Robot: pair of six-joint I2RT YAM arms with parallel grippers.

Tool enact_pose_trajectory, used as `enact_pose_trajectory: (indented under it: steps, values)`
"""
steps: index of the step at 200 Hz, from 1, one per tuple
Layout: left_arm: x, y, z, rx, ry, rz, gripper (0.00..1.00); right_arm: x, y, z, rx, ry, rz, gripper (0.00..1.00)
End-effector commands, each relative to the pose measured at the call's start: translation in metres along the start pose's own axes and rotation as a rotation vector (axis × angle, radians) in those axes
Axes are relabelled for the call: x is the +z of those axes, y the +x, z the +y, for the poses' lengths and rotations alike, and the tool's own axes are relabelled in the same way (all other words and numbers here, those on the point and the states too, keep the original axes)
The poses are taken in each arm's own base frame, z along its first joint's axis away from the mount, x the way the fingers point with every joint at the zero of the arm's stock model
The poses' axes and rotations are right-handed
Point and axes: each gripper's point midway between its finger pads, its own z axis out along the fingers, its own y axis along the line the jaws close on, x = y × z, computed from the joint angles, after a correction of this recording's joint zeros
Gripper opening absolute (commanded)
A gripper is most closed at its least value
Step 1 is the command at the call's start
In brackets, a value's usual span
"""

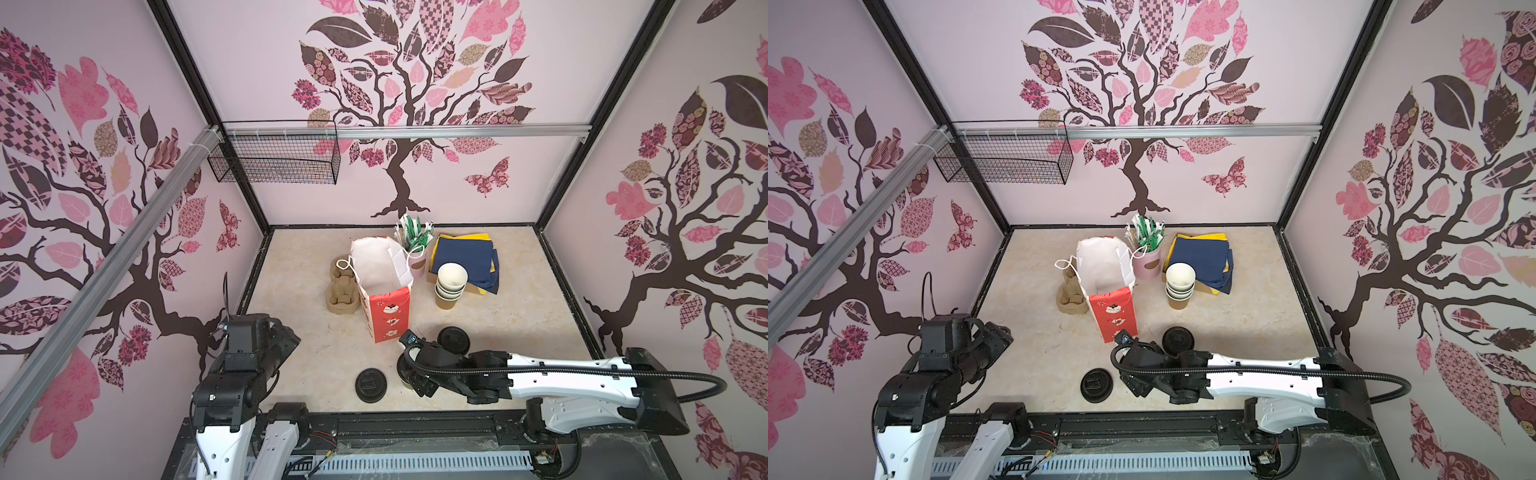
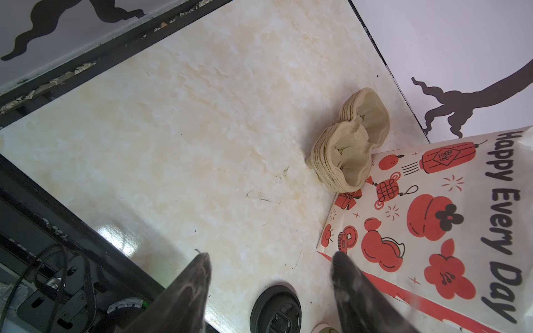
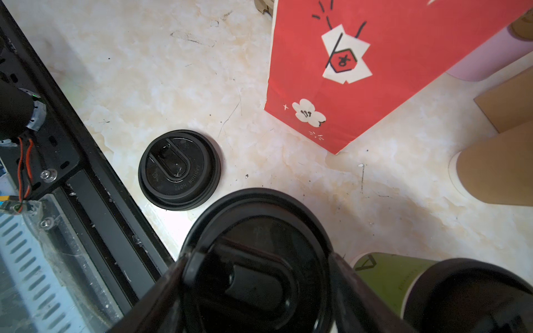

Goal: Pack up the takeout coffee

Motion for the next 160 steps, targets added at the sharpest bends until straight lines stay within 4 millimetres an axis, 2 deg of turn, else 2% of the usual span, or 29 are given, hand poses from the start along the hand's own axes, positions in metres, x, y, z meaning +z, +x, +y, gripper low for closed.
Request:
enact_pose_trajectory:
  steps: [1, 65, 160]
  values:
    - [0.006, 0.004, 0.002, 0.005, -0.004, 0.009, 0.70, 0.005, 0.013, -0.003, -0.008, 0.014, 0.045, 0.75]
    - [0.007, 0.005, 0.002, 0.007, -0.002, 0.014, 0.70, 0.008, 0.018, -0.006, -0.012, 0.021, 0.067, 0.75]
    - [0.009, 0.008, 0.001, 0.012, 0.005, 0.025, 0.70, 0.019, 0.055, -0.008, -0.045, 0.005, 0.182, 0.75]
